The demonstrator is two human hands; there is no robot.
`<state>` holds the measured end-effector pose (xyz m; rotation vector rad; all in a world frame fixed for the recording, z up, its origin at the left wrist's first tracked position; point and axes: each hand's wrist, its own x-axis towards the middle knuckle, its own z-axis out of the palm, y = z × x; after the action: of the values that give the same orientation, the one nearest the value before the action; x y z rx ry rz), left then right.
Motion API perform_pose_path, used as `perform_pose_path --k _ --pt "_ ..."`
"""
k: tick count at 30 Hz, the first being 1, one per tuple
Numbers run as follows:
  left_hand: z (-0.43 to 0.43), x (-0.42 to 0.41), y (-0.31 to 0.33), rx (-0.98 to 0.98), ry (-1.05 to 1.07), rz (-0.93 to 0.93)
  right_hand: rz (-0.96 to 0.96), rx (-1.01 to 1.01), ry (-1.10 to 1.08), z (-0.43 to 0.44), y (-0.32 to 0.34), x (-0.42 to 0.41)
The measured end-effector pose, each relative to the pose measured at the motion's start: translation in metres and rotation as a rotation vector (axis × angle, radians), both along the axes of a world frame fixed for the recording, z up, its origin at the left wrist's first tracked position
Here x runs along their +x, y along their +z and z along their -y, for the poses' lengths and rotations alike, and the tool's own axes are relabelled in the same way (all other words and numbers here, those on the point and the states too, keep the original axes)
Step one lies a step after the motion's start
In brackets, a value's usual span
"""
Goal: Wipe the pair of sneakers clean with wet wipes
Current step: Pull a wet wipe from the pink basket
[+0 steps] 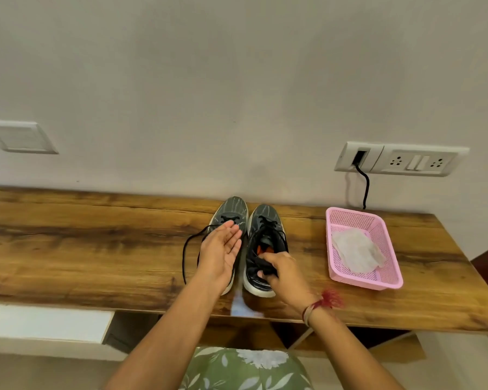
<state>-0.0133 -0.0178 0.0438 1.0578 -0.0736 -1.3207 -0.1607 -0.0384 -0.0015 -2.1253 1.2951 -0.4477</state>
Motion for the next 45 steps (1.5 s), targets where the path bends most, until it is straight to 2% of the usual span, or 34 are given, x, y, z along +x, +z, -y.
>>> perform_pose_path --k 4,9,12,16,22,27,34,38,42,45 --pt "0.005 -0.014 0.028 0.041 -0.033 -0.244 0.000 -0.108 -0.025 -0.017 0.008 0.001" --pt "0.005 -0.030 0.030 0.221 -0.199 -0.305 -0.082 -0.228 -0.032 -0.045 0.000 0.008" --pt "0.001 -0.033 0.021 0.281 -0.158 -0.406 -0.100 -0.330 -0.023 -0.055 -0.003 0.013" --pt "0.000 -0.036 0.012 0.250 -0.080 -0.531 -0.134 -0.479 -0.024 -0.061 -0.014 0.019" --pt "0.016 -0.044 0.013 0.232 -0.059 -0.577 -0.165 -0.590 -0.076 -0.056 -0.028 0.019" --pt "0.028 -0.048 0.006 0.178 -0.093 -0.521 -0.137 -0.563 -0.128 -0.053 -0.024 0.020" --pt "0.019 -0.040 -0.002 0.060 -0.135 -0.501 -0.107 -0.629 -0.029 -0.048 -0.021 0.015" --pt "0.015 -0.032 -0.007 0.007 -0.123 -0.591 -0.079 -0.719 0.052 -0.043 -0.020 0.008" --pt "0.007 -0.024 -0.008 -0.039 -0.139 -0.596 -0.056 -0.667 0.124 -0.053 -0.024 -0.003" --pt "0.003 -0.022 -0.007 -0.055 -0.138 -0.576 0.001 -0.640 0.079 -0.063 -0.015 -0.014"
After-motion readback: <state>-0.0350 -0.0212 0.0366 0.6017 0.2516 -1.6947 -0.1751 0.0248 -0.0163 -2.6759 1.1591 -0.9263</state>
